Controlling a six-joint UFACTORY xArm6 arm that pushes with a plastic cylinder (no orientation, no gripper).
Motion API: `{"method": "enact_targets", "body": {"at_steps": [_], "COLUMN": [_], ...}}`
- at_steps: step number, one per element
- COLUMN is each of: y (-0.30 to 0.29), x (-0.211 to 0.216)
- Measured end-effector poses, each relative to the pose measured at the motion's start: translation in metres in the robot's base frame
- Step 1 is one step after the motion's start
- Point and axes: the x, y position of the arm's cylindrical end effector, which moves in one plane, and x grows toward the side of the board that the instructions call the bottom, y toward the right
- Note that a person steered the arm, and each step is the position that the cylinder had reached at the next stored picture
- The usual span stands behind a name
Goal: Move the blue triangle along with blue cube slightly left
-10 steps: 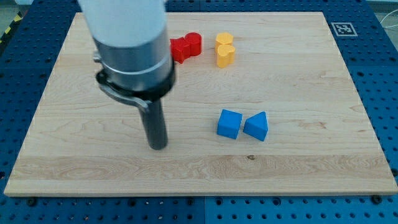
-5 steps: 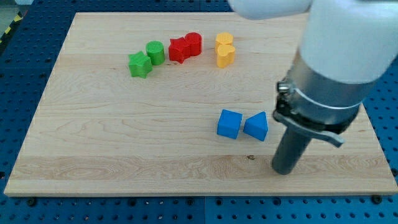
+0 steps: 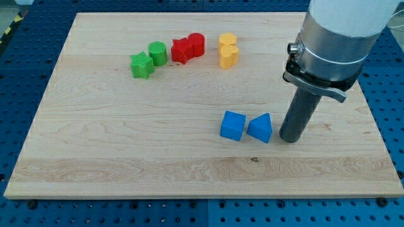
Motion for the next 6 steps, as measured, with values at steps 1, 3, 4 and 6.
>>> {"method": "enact_targets", "body": {"at_steps": [1, 3, 4, 6], "y": [-0.005, -0.035, -0.051, -0.082], "x": [0.0, 0.0, 0.0, 0.0]}}
